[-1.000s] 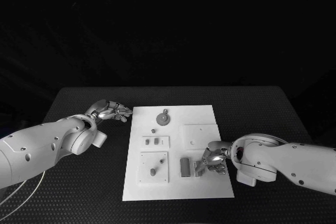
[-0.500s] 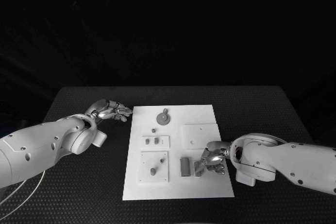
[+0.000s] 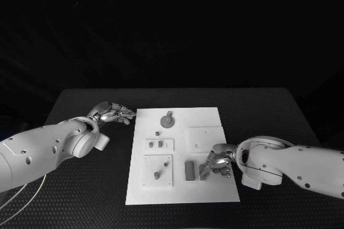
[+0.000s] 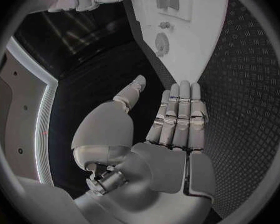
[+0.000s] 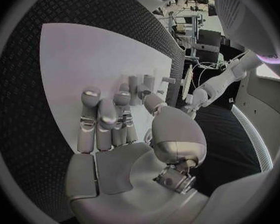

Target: Assemble the parts on the task board

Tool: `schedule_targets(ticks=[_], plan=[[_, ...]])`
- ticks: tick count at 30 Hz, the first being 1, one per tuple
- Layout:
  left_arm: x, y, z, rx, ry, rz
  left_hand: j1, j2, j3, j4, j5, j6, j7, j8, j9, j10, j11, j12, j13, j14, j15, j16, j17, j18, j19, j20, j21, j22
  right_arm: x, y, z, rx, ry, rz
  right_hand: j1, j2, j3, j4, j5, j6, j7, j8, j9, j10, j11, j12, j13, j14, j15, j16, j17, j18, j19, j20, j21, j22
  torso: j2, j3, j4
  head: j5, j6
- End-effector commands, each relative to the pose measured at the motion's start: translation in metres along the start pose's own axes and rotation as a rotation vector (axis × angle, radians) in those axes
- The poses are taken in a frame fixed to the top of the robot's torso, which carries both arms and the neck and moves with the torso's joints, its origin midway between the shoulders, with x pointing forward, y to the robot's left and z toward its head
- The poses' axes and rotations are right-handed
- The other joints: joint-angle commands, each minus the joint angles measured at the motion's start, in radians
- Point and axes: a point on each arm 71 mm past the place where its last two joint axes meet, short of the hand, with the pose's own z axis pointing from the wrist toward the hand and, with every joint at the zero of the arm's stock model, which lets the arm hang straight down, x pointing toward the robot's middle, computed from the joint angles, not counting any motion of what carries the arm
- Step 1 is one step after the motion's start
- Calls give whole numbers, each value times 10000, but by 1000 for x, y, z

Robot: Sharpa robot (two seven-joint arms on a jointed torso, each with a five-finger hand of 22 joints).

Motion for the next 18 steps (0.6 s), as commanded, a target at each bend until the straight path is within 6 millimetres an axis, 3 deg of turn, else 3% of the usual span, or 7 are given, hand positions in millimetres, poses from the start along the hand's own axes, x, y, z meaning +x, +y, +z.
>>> schedule_targets(ticks=[1,12,15,18], plan=[[2,-1,0,74,135,-81,-115,-12,52,25,-35,-68,1,53,-15,-19,43,-24,-10,45,14,-62,11,-33,-28,23,46,-15,0,1,0,-87,-36,-81,-54,12,52,16,-52,6,60,-62,-16,18,-58,-18,-14,27,-59,-33,-7,160,26,-35,-41,103,5,5,-4,0,-3],[2,-1,0,66,140,-82,-117,-14,53,23,-35,-70,2,54,-17,-20,43,-24,-12,46,14,-69,19,-33,-29,24,46,-15,1,1,0,-108,74,-137,-143,-115,100,21,-63,-9,68,-80,-28,1,-50,-25,-20,-5,-54,-74,-56,160,28,-41,-69,101,1,0,-2,-2,0],[2,-1,0,64,135,-81,-116,-14,54,22,-35,-71,2,54,-18,-20,43,-24,-12,46,14,-71,21,-33,-29,24,46,-15,0,1,0,-121,-19,-91,-328,-332,149,185,-61,-18,71,-96,-40,-9,-41,-29,-28,-15,-49,-94,-74,160,45,-42,-100,95,1,0,-2,-2,0],[1,-1,0,61,131,-80,-117,-13,54,22,-35,-71,2,55,-18,-20,43,-24,-13,46,14,-72,23,-33,-29,24,46,-15,0,1,0,-133,-84,-60,-556,-704,282,549,-57,-16,67,-106,-46,-11,-48,-27,-34,-5,-55,-96,-69,160,74,-64,-136,91,1,0,1,-7,-3]])
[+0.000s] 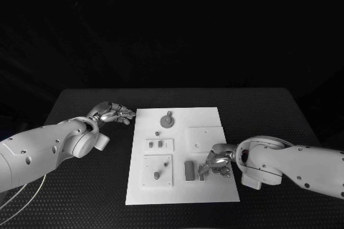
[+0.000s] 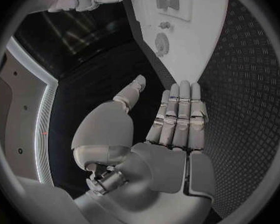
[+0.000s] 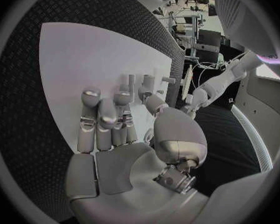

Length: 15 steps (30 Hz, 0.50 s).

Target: Assemble the parts on the task board

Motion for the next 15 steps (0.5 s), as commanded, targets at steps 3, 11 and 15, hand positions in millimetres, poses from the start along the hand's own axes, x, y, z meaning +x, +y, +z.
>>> schedule_targets(ticks=[3,11,15], plan=[[1,-1,0,68,127,-79,-117,-13,54,22,-35,-74,0,55,-11,-20,43,-23,-14,47,15,-34,18,-34,-29,24,46,-15,0,1,0,-115,-58,-48,-169,-506,203,485,-62,-20,72,-53,-10,-16,-54,-20,-11,-11,-61,-63,-5,151,67,-80,-67,102,0,-3,8,-7,-7],[1,-1,0,68,119,-77,-115,-18,55,18,-35,-78,1,54,-13,-22,44,-24,-16,46,15,-39,24,-34,-31,24,46,-16,-1,-2,0,-70,-122,-46,-182,-835,369,789,-73,-43,78,-60,2,-36,-53,-12,-4,-22,-61,-71,-11,151,77,-105,-86,126,2,-1,4,-5,-13],[1,-1,0,71,115,-76,-114,-17,57,17,-35,-79,1,54,-13,-22,44,-24,-17,47,15,-41,27,-33,-32,24,46,-16,-4,-4,0,-58,-246,-50,-162,-834,393,810,-73,-43,77,-59,5,-38,-54,-10,-3,-19,-62,-68,-5,151,78,-109,-88,129,-1,2,5,-9,-6]])
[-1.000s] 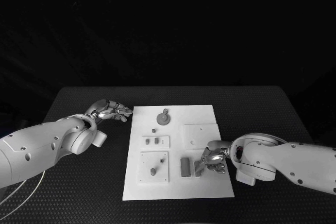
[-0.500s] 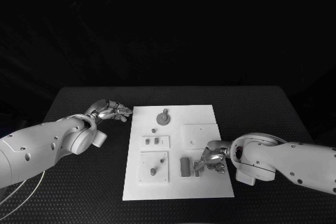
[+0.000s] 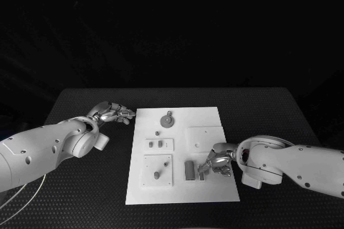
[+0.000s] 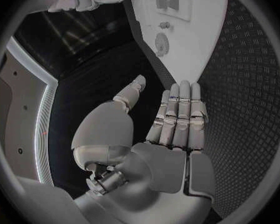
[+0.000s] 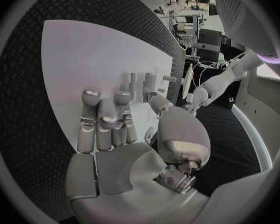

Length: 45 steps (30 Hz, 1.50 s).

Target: Assemble the parts on the task board

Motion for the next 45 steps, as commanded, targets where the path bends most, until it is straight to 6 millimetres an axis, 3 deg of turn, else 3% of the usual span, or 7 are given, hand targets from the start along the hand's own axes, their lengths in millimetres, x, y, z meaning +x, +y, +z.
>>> schedule_targets(ticks=[1,10,16,22,33,40,45], plan=[[2,-1,0,78,119,-77,-114,-17,57,17,-35,-79,1,55,-14,-22,44,-24,-16,47,15,-42,18,-33,-31,24,46,-15,-3,-1,0,-121,-169,-72,22,-79,1,69,-34,14,58,-58,5,-38,-54,-10,-3,-2,-35,-39,-8,150,6,-87,-61,129,-1,4,0,-4,7],[1,-1,0,62,51,-226,-115,-23,56,14,-35,-79,1,56,-15,-22,44,-24,-17,47,15,-47,24,-33,-33,24,46,-15,-32,1,-3,-670,-923,84,107,-237,26,77,-43,-41,70,-80,9,-50,-44,4,10,-1,-29,-33,1,150,14,-98,-60,146,-8,16,-7,-20,181],[1,-2,0,-56,-51,-770,-115,-28,55,11,-35,-78,1,58,-16,-24,44,-24,-18,47,16,-51,28,-34,-35,25,45,-16,-78,10,-8,-2095,-2350,928,275,-298,80,70,-44,-360,154,-231,-22,-100,30,39,51,-21,33,-36,-1,150,4,-118,-75,157,-52,7,-2,-160,527],[2,-5,1,-88,-87,-1131,-118,-24,68,3,-33,-88,3,61,-25,-42,52,-32,-32,-41,56,-149,29,-60,-137,58,6,-40,-119,10,2,-3578,-3863,2772,582,94,-8,-316,-55,-660,290,-327,11,-445,170,-42,78,-348,171,-275,-196,148,-265,-74,-211,157,-161,13,-3,-212,853],[-9,-16,21,81,-774,-2019,-132,58,220,-39,-32,-652,-59,-175,-185,-1239,305,-110,-501,-1664,744,-1596,-436,-51,-1483,691,-59,-530,-183,-6,36,-4634,-6239,5495,1060,794,284,-1113,-58,-1838,1139,-755,-212,-2480,1195,-3790,-3933,-2693,1346,-4758,-2337,-271,-3247,1225,-3305,-1365,-630,-10,-22,-278,1639],[-20,-35,32,493,-810,-2597,-320,-20,212,15,-38,-1342,-379,-455,-298,-2613,105,-120,-1085,-2721,1025,-2422,-839,-148,-2728,1091,-62,-1184,-189,-8,54,-5034,-6533,6489,1112,1084,297,-1087,-39,-2556,1090,-1008,-780,-3113,1760,-6110,-7064,-4801,2771,-8707,-4510,-918,-6036,2033,-5595,-2455,-883,28,-58,-140,2201],[-21,-40,41,638,-937,-3090,-572,-129,28,97,-52,-1930,-658,-674,-353,-3366,-96,-119,-1379,-3324,1012,-2780,-985,-149,-3455,1370,-68,-1492,-184,-4,60,-5345,-6318,6833,708,887,-131,-750,-52,-3054,1059,-1121,-1040,-3512,1835,-6930,-8206,-6100,3021,-9956,-5387,-1193,-7096,2280,-6485,-2841,-1012,50,-91,-73,2488]])
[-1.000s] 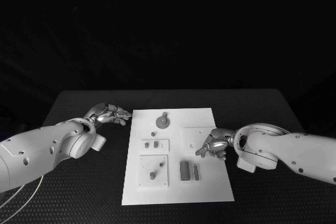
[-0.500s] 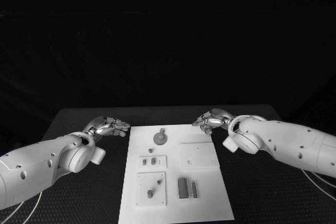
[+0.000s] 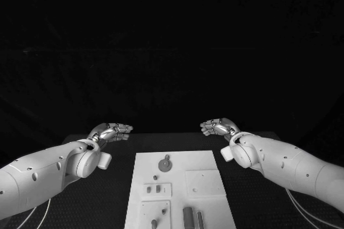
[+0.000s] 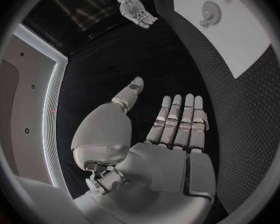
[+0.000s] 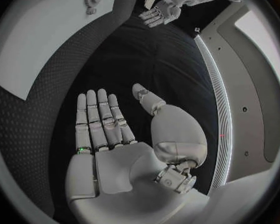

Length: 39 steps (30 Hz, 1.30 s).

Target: Assemble the parts on the task board

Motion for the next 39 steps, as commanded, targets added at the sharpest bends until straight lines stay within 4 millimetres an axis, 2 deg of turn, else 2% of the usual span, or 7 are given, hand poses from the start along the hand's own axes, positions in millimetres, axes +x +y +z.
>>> schedule_targets(ticks=[1,11,12,13,14,31,39], plan=[[4,-3,5,283,161,-1000,-282,-46,-157,85,-41,-462,-172,-177,-44,-466,-121,-55,-174,-437,-60,-230,-86,-152,-513,193,-59,-179,5,3,0,-574,250,876,-324,-98,-386,160,-60,-284,-10,-64,-138,-163,32,-385,-589,-305,38,-379,-364,-140,-411,89,-336,-100,-171,38,-45,64,280],[17,-6,11,478,480,-1005,-680,-145,-299,383,-39,-1028,-377,-272,14,-1170,-285,-23,-432,-1076,-79,-475,-127,-152,-1176,414,-5,-360,11,0,-1,-541,459,1172,-773,-91,-935,515,-44,-652,19,4,-376,-362,84,-491,-1500,-436,78,-661,-794,-205,-777,163,-622,-16,-225,136,-62,133,613],[14,-3,10,188,220,-717,-9469,855,-4209,2688,-531,-6755,-1334,-1941,-5210,-8163,-1329,-672,-1151,-6217,-1948,-3249,-4210,-152,-5966,-1170,-666,-7826,7,-2,-1,-290,204,799,-8524,314,-5793,2409,-813,-7845,-1779,-870,-6555,-9154,-1516,-1151,-4149,-7167,-1622,-3200,-5970,-1384,-5463,-1897,-2368,-3111,-199,91,-61,124,519],[15,-3,10,194,213,-725,-9469,855,-4209,2688,-531,-6755,-1334,-1941,-5210,-8163,-1329,-672,-1151,-6217,-1948,-3249,-4210,-152,-5966,-1170,-666,-7826,8,-2,-2,-295,198,809,-8524,314,-5793,2409,-813,-7845,-1779,-870,-6555,-9154,-1516,-1151,-4149,-7167,-1622,-3200,-5970,-1384,-5463,-1897,-2368,-3236,-204,91,-63,125,513],[15,-2,10,204,200,-741,-9469,855,-4209,2688,-531,-6755,-1334,-1941,-5210,-8163,-1329,-672,-1151,-6217,-1948,-3249,-4210,-152,-5966,-1170,-666,-7826,8,-2,-2,-305,187,828,-8524,314,-5793,2409,-813,-7845,-1779,-870,-6555,-9154,-1516,-1151,-4149,-7167,-1622,-3200,-5970,-1384,-5463,-1897,-2368,-10316,-229,90,-74,133,486],[83,14,-46,844,-1112,-1888,-9469,855,-4209,2688,-531,-6755,-1334,-1941,-5210,-8163,-1329,-672,-1151,-6217,-1948,-3249,-4210,-152,-5966,-1170,-666,-7826,53,8,-51,-708,-851,2436,-8524,314,-5793,2409,-813,-7845,-1779,-870,-6555,-9154,-1516,-1151,-4149,-7167,-1622,-3200,-5970,-1384,-5463,-1897,-2368,-10316,-1422,59,-596,492,-837],[107,13,-77,955,-1704,-2194,-9469,855,-4209,2688,-531,-6755,-1334,-1941,-5210,-8163,-1329,-672,-1151,-6217,-1948,-3249,-4210,-152,-5966,-1170,-666,-7826,77,17,-90,-505,-1449,3200,-8524,314,-5793,2409,-813,-7845,-1779,-870,-6555,-9154,-1516,-1151,-4149,-7167,-1622,-3200,-5970,-1384,-5463,-1897,-2368,-10316,-1485,58,-623,511,-907]])
